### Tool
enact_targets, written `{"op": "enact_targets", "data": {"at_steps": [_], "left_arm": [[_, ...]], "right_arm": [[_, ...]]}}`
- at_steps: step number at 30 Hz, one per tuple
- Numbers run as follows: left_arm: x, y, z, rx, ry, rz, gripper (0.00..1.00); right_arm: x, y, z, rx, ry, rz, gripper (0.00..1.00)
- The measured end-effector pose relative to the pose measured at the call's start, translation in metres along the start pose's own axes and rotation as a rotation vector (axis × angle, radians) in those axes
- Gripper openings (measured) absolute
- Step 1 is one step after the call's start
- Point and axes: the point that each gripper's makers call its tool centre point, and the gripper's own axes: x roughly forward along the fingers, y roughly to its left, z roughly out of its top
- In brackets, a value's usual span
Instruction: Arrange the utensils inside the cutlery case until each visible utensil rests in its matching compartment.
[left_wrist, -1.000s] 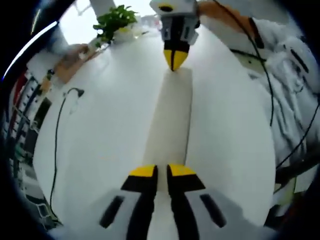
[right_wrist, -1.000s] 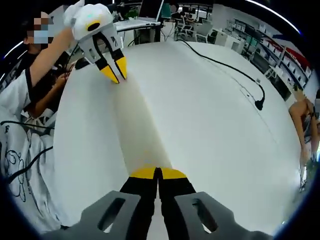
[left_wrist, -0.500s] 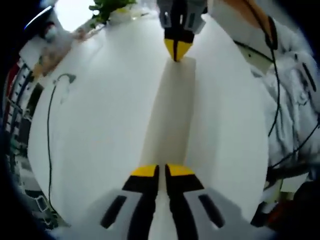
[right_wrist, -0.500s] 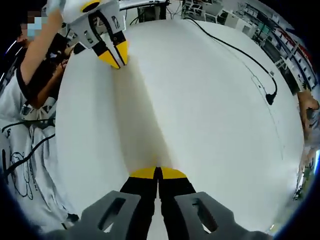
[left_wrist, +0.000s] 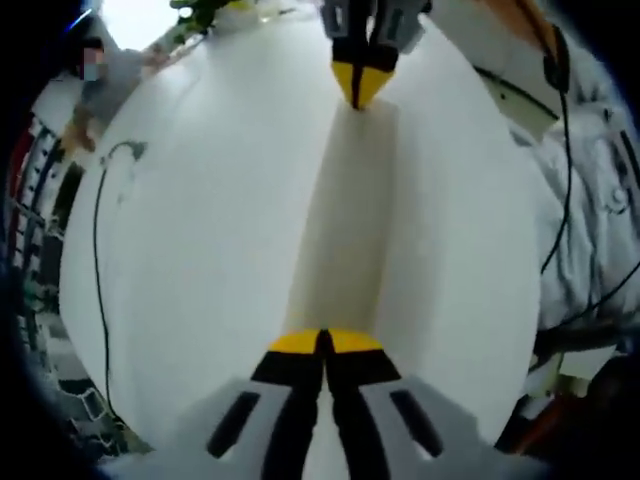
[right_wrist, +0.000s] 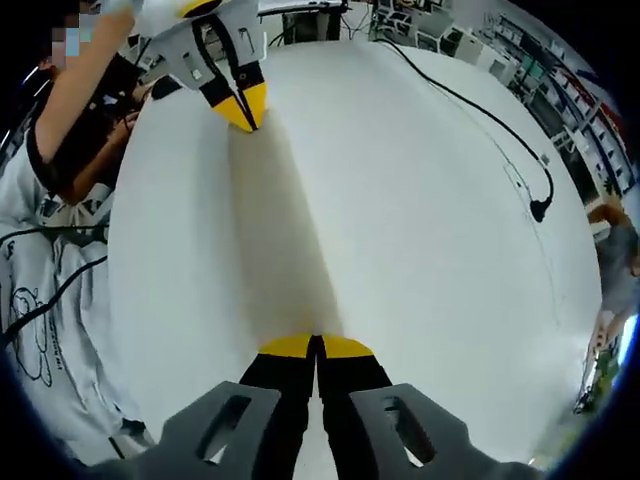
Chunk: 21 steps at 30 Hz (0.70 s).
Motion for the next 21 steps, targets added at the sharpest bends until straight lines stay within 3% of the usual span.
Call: {"op": "enact_targets", "data": {"at_steps": [9, 16, 21], "left_arm": [[-0.001, 0.007, -0.003, -0.010, 0.047, -0.011, 0.00], [-0.002, 0.010, -0.005, -0.068, -0.038, -0.039, 0.00], [-0.002, 0.007, -0.004, -0.078, -0.077, -0.050, 0.00]], "right_arm": [[-0.004, 0.008, -0.001, 0.022, 0.073, 0.039, 0.00], [-0.004, 0.018, -0.007, 0.069, 0.118, 0.040, 0.00], [-0.003, 0.025, -0.010, 0.054, 0.176, 0.030, 0.00]]}}
